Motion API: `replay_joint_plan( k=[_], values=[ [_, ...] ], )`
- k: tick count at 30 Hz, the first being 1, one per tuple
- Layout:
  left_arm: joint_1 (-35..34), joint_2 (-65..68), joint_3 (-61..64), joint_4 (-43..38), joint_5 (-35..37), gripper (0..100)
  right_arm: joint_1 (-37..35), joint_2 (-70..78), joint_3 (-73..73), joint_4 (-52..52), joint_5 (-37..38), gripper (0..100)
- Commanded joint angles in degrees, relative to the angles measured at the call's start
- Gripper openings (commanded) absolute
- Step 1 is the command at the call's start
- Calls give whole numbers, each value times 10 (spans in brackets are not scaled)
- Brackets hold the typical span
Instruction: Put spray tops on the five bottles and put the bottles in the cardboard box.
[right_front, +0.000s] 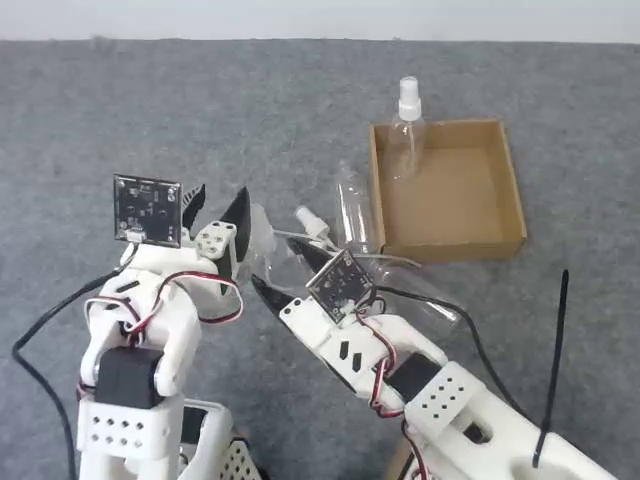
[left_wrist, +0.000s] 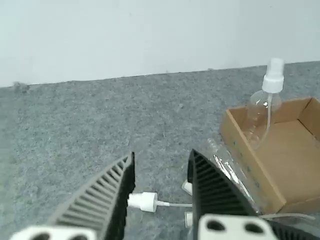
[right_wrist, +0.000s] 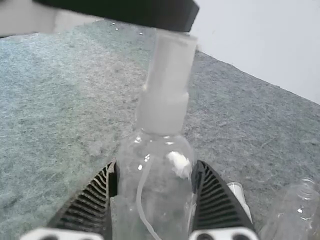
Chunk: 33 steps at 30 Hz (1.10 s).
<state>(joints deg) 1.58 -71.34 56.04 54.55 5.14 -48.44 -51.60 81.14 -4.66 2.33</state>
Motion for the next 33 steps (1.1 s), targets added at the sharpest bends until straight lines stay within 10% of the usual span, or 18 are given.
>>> replay_joint_plan(
  k=[1,33],
  values=[
    [-1,-6,-22,12,-5,158,5,-22,-13,19,-6,6],
    [79,-145,135,20,-17,265,123,151,-445,304,-92,6]
  ],
)
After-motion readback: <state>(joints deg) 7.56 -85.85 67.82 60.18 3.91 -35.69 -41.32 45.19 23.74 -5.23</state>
